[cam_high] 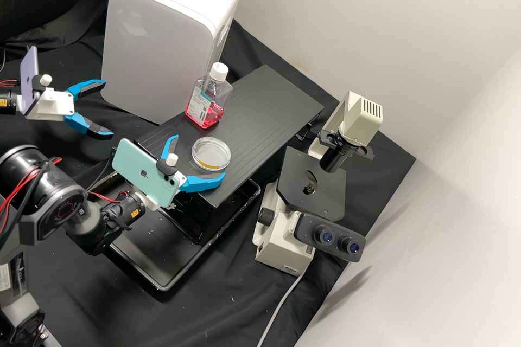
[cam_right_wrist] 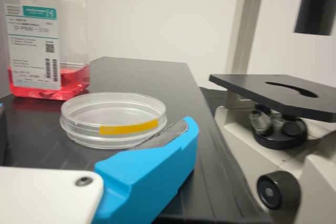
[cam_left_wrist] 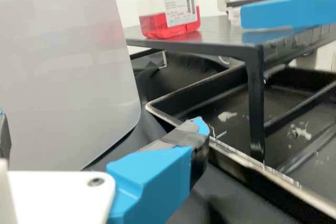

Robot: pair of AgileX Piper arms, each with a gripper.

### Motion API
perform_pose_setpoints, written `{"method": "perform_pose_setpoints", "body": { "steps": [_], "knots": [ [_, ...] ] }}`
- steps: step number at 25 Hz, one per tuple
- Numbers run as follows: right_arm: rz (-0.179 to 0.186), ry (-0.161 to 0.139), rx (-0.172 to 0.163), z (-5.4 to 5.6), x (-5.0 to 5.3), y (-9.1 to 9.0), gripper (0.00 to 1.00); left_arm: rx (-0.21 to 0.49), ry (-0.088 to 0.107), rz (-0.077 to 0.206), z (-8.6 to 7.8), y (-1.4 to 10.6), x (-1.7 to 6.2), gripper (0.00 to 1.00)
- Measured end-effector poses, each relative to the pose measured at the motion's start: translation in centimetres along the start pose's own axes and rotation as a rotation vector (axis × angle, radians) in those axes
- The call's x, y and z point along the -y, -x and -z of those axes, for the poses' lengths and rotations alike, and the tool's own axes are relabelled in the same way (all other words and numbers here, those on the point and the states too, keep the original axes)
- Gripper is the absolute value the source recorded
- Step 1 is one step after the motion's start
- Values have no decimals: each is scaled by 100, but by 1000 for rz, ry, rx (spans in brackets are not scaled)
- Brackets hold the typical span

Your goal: Place the lid on the petri dish

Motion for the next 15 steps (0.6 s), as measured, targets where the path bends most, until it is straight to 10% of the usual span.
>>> {"method": "perform_pose_setpoints", "body": {
  "steps": [4, 15],
  "knots": [
    [-34, 18, 36, 17, -27, 142, 100, 7, -30, -4, -36, 75, -27, 100],
    [-72, 16, 51, 96, -71, 604, 100, -16, -16, -31, -49, 165, -113, 100]
  ]
}}
